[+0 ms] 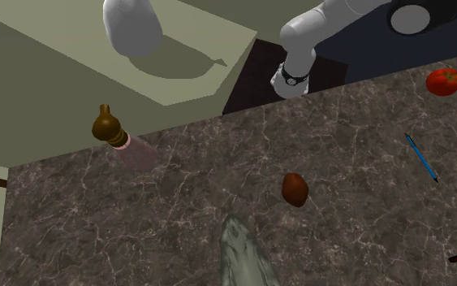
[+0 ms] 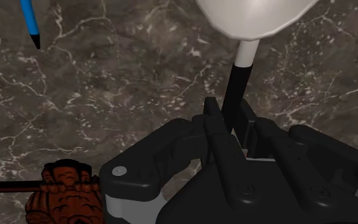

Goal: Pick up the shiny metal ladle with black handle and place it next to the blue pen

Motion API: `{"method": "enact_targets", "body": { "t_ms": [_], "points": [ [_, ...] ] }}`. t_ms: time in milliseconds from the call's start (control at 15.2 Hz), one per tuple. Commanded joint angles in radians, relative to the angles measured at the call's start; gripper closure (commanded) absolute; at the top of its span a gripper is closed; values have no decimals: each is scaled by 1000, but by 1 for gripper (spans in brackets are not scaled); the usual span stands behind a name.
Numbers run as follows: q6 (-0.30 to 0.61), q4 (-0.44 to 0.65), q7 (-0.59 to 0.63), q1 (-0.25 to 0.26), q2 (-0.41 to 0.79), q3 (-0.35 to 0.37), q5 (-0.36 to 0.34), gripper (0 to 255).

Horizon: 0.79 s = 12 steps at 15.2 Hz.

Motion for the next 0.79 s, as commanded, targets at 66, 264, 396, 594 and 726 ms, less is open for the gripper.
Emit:
{"method": "enact_targets", "body": {
  "t_ms": [66,264,396,594,726],
  "points": [
    [35,-24,5,1,11,-3,-6,255],
    [69,-49,9,0,22,-6,-11,255],
    [92,-64,11,1,30,-9,-15,255],
    [125,-85,16,2,43,-13,-22,255],
    [147,-97,19,2,52,-16,-27,255]
  ]
}}
